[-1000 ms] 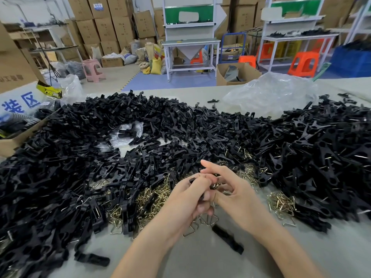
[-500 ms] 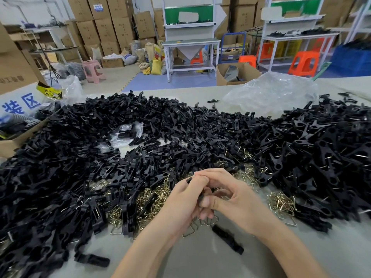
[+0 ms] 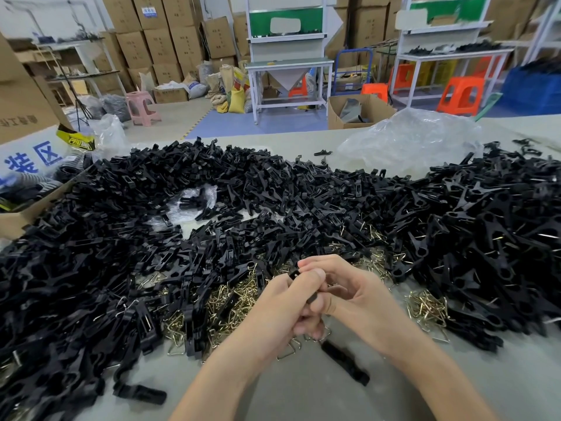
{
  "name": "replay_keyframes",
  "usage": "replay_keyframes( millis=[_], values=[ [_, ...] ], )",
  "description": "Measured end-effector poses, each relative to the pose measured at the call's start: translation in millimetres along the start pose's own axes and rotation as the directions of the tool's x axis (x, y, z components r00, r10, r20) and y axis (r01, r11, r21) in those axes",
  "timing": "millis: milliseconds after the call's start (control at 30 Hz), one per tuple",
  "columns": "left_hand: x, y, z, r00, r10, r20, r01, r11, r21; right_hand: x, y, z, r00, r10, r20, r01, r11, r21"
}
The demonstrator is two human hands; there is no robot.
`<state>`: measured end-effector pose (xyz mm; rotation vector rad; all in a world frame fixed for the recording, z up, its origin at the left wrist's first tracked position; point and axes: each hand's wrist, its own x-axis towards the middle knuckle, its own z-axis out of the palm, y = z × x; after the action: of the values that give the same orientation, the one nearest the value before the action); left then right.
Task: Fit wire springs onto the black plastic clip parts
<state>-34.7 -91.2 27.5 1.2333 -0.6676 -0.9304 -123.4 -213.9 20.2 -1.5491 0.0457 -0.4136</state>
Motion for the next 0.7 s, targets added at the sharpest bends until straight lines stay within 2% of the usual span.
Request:
replay_keyframes(
  millis=[133, 367, 500, 600, 667, 700],
  values=[
    [0, 1, 2, 1.000, -0.020, 0.019, 0.020, 1.000, -0.022, 0, 0, -1, 0.999, 0.030, 0.037, -0.033, 0.997, 0.075],
    [0, 0, 1, 1.000, -0.007, -0.001, 0.007, 1.000, -0.028, 1, 5, -1, 0.997, 0.050, 0.055, -0.055, 0.994, 0.097],
    [0, -4, -2, 0.999, -0.015, 0.051, 0.015, 1.000, 0.003, 2, 7, -4, 0.992, 0.081, 0.093, -0.089, 0.992, 0.084],
    [2, -6, -4, 0.992, 0.009, 0.127, -0.007, 1.000, -0.011, 4, 5, -9, 0.999, 0.040, -0.020, -0.041, 0.999, -0.016],
    [3, -6, -3, 0.992, 0.015, 0.128, -0.008, 0.998, -0.058, 8, 0, -17, 0.981, -0.037, -0.192, 0.027, 0.998, -0.057],
    [3, -5, -4, 0.994, 0.009, 0.106, -0.001, 0.997, -0.081, 10, -4, -25, 0.951, -0.075, -0.299, 0.079, 0.997, 0.000]
  ],
)
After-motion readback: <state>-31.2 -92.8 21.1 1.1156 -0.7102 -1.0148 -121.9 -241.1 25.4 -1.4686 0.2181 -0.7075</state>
